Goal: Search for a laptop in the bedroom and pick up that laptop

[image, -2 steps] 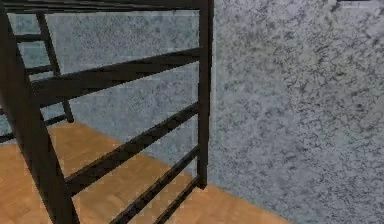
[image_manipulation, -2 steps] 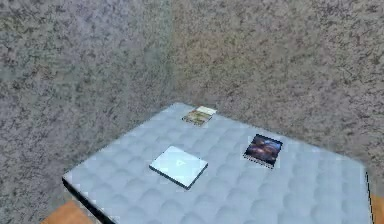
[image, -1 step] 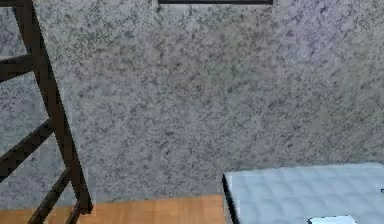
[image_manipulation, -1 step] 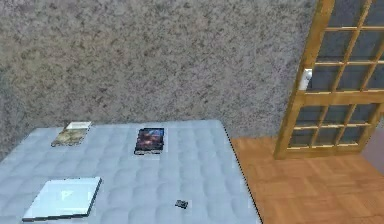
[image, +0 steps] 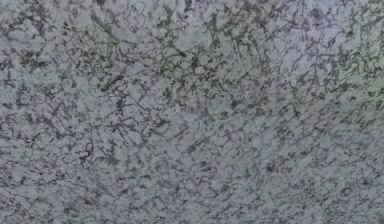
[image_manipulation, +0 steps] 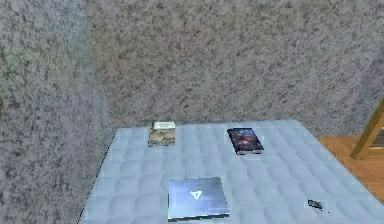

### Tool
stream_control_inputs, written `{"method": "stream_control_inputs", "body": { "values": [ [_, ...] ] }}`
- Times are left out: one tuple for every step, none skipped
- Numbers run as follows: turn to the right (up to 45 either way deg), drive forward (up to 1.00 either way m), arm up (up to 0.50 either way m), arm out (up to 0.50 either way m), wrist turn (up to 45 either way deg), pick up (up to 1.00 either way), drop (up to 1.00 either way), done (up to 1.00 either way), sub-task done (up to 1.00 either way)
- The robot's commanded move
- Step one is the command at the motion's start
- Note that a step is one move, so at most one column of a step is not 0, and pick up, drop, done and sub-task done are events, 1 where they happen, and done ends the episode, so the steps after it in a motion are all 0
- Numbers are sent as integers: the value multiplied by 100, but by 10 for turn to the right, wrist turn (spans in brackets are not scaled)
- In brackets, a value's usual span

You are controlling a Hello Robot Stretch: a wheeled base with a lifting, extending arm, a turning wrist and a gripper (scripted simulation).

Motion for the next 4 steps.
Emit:
{"method": "stream_control_inputs", "body": {
  "values": [
    [0,0,44,0,0,0,0,0,0],
    [0,0,0,36,0,0,0,0,0],
    [0,0,0,0,450,0,0,0,0],
    [0,0,0,0,450,0,0,0,0]
  ]
}}
